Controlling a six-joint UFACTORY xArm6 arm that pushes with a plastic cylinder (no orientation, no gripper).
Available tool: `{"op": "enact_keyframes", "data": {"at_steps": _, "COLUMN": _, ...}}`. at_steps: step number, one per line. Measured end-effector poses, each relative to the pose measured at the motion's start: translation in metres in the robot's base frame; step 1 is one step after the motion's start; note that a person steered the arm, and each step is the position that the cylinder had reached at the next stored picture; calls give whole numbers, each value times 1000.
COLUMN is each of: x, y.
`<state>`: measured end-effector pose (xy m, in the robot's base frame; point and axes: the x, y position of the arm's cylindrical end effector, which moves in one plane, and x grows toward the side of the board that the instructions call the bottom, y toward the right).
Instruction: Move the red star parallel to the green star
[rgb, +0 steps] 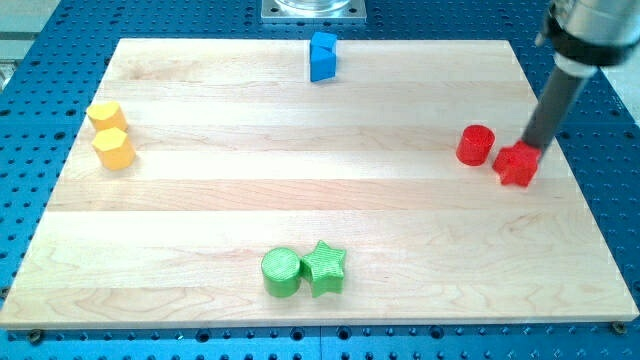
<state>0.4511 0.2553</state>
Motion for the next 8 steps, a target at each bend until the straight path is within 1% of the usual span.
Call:
{"op": "enact_keyframes", "data": {"at_steps": 1, "x": 41, "y": -18}}
{"op": "enact_keyframes", "data": {"at_steps": 2, "x": 6, "y": -17}}
{"op": "enact_keyframes", "data": {"at_steps": 3, "x": 31, "y": -57}}
{"op": "enact_keyframes", "data": {"at_steps": 4, "x": 87, "y": -44}}
{"op": "enact_keyframes", "data": {"at_steps": 5, "x": 46, "y": -45}}
{"op": "enact_keyframes", "data": {"at_steps": 6, "x": 69, "y": -99}}
{"op": "enact_keyframes", "data": {"at_steps": 7, "x": 113, "y": -77}}
{"op": "enact_keyframes", "data": {"at_steps": 8, "x": 118, "y": -54}}
